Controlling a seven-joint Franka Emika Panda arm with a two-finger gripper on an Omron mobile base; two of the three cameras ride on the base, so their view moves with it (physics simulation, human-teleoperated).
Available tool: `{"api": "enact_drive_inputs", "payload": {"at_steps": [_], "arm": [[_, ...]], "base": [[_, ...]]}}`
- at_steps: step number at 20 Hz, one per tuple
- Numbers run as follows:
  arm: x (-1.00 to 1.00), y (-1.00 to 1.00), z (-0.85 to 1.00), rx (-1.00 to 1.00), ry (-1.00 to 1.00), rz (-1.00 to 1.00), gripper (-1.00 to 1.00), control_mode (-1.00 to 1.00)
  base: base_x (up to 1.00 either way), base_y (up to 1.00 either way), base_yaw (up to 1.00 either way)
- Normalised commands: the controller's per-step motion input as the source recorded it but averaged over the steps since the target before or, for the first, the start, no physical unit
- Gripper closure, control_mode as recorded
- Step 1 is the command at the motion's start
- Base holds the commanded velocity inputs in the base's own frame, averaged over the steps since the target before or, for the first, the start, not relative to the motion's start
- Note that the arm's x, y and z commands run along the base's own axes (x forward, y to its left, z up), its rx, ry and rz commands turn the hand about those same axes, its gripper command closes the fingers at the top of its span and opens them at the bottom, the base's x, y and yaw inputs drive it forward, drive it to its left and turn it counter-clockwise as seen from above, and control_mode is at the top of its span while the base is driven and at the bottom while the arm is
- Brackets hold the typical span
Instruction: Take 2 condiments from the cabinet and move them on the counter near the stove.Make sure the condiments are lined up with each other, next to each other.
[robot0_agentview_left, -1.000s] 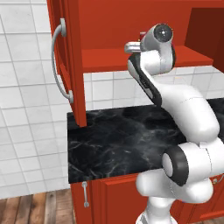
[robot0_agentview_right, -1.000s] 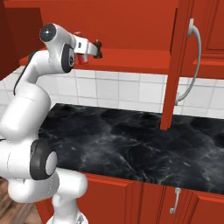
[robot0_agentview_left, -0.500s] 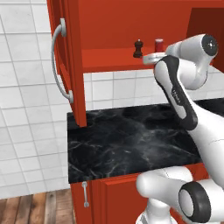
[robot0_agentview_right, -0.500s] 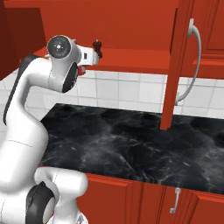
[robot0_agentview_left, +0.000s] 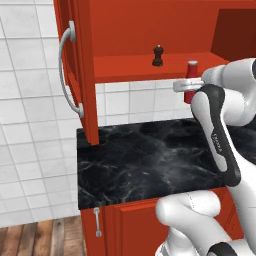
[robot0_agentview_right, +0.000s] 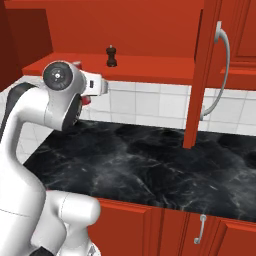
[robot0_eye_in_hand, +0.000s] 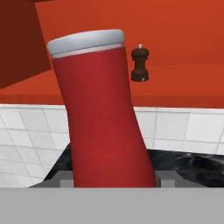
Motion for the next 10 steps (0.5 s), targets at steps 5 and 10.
{"api": "enact_drive_inputs", "payload": {"at_steps": [5,10], "arm": [[-0.26,0.00,-0.26,0.10,0.00,0.00,1.00,-1.00],[0.00,0.02,-0.21,0.00,0.00,0.00,1.00,-1.00]], "base": [[0.00,0.00,0.00],[0.00,0.00,0.00]]}}
